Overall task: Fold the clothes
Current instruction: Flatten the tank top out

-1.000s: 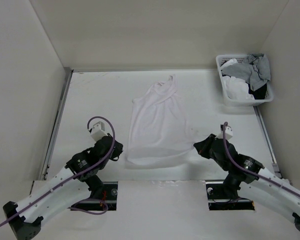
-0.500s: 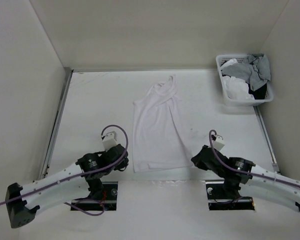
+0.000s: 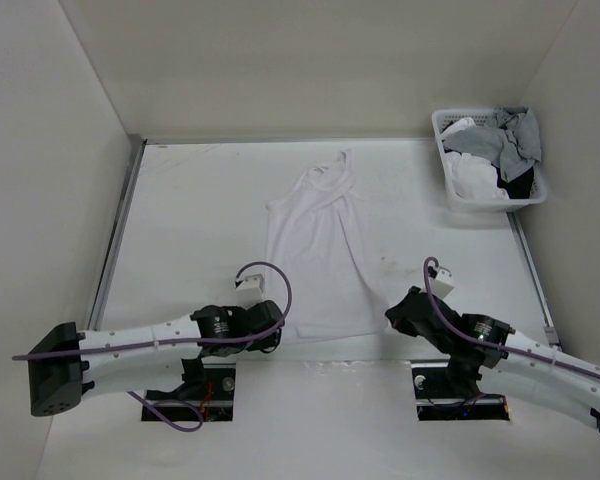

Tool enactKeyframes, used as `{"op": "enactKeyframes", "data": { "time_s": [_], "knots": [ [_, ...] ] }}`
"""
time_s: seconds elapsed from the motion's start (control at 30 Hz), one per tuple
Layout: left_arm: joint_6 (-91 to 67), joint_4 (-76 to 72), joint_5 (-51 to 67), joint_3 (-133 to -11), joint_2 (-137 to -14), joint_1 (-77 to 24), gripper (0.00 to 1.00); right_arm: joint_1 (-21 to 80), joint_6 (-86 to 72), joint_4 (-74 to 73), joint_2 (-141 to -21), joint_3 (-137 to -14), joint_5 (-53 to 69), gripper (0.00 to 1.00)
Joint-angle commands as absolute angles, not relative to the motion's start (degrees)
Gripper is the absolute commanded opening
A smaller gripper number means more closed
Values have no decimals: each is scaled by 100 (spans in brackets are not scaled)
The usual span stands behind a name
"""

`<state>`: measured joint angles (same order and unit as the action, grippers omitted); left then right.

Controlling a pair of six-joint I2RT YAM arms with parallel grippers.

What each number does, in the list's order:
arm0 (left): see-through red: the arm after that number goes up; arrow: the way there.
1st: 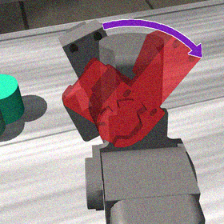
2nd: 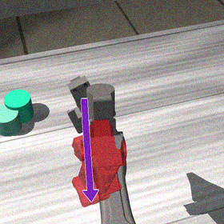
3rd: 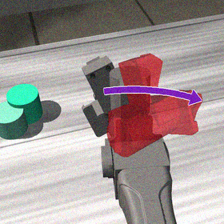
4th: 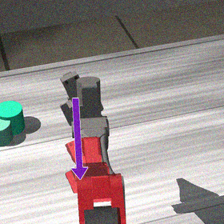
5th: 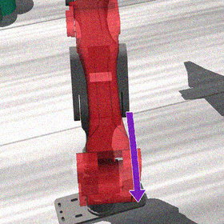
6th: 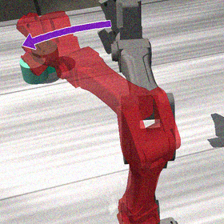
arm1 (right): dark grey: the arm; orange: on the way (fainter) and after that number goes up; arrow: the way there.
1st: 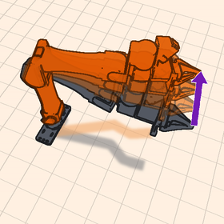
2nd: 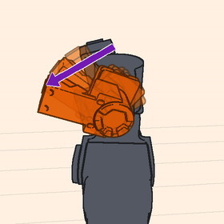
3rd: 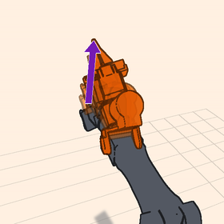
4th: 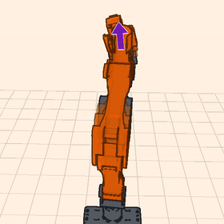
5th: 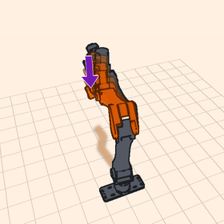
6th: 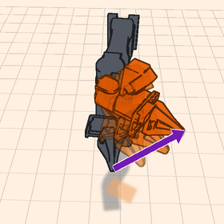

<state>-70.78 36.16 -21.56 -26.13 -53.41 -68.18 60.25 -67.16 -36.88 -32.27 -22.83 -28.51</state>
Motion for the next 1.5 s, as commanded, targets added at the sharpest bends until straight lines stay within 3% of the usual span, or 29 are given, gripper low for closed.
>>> {"op": "enactKeyframes", "data": {
  "time_s": [0.0,0.43,0.5,0.53,0.67,0.87,1.1,1.23,1.4,1.47],
  "knots": [
    [-7216,3252,-2092,-2540,-5457,-6790,31,6007,-6574,-3481,-3208,-2435,-2892,0],
    [-7321,3244,-2197,-2347,-5809,-6719,23,5998,-6434,-3252,-3199,-2452,-2830,1],
    [-7321,3156,-2232,-2329,-5810,-6693,16,5998,-6416,-3234,-3182,-2470,-2830,1],
    [-7260,3138,-2406,-2460,-5549,-6640,3,5998,-6355,-3173,-3147,-2513,-2830,0],
    [-6805,3488,-2899,-3214,-4731,-6491,0,6007,-6039,-3217,-2989,-2829,-2953,0],
    [-5294,4043,-4208,-5490,-3675,-6166,0,5972,-4985,-3542,-2734,-4321,-3436,0],
    [-3562,2982,-4798,-7204,-3673,-6157,0,6419,-3623,-3314,-3013,-6798,-4059,0],
    [-2604,2024,-4886,-7970,-3849,-6104,0,7095,-2474,-2893,-3707,-8477,-4700,0],
    [-1654,609,-5088,-8139,-4078,-6007,0,7545,-987,-1927,-4612,-9228,-5045,0],
    [-1364,169,-5124,-8104,-4218,-5981,0,7126,-503,-1609,-5025,-9316,-4853,0]
  ]
}}
